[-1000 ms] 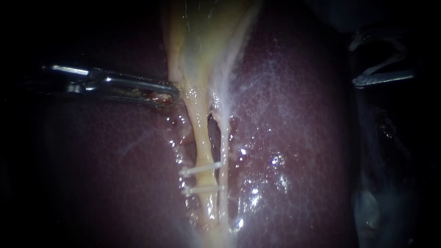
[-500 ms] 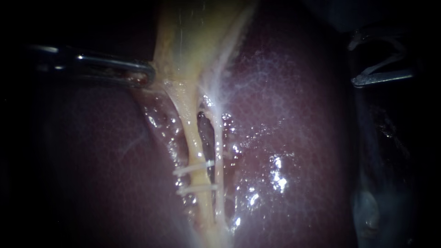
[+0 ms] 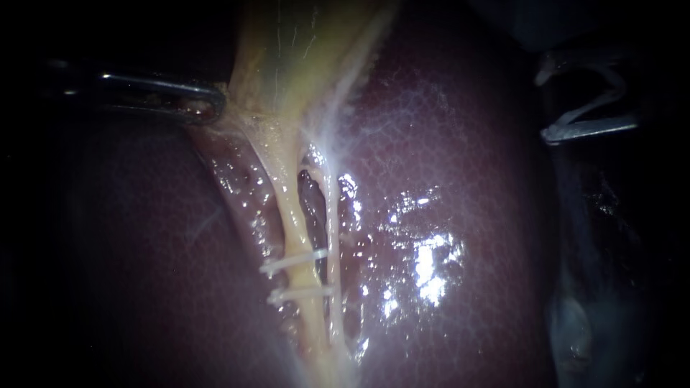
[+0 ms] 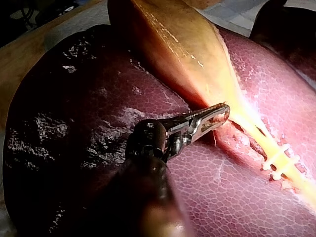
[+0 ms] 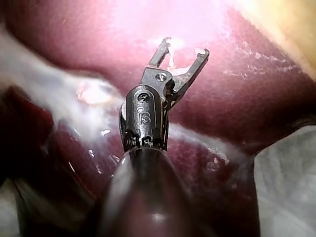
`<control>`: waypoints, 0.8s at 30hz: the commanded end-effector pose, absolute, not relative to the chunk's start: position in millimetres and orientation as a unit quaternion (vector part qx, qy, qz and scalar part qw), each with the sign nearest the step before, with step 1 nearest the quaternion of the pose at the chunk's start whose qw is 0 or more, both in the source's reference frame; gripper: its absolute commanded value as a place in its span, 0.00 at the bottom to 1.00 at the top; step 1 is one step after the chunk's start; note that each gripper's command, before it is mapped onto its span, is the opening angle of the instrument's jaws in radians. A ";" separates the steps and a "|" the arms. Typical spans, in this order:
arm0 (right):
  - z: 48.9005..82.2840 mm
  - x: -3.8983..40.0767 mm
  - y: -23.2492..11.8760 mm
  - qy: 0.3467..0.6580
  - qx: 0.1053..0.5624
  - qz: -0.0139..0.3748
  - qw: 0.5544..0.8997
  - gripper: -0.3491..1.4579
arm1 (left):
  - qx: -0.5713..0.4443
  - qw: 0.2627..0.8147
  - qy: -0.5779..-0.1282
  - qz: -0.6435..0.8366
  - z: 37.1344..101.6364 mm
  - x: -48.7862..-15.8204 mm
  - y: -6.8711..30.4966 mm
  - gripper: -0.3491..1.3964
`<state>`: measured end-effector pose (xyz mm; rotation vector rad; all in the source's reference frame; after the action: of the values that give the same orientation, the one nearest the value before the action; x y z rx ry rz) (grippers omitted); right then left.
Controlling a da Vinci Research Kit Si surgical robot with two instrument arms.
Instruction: Clipping third clip left tube
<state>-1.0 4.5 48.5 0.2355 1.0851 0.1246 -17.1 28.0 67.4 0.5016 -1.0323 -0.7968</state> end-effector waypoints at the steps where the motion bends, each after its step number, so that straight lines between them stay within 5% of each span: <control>1: 48.5 -0.6 4.2 0.515 0.116 0.066 0.847 0.47 | 0.230 0.766 -0.475 -0.367 67.5 -17.2 28.0 0.00; 24: 51.9 9.8 -3.5 0.521 0.243 0.160 0.802 0.47 | 0.228 0.766 -0.474 -0.369 67.5 -17.3 27.8 0.00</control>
<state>10.2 -3.7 52.1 0.5317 1.1182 0.3522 -17.3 27.8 67.5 0.4949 -1.0305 -0.8008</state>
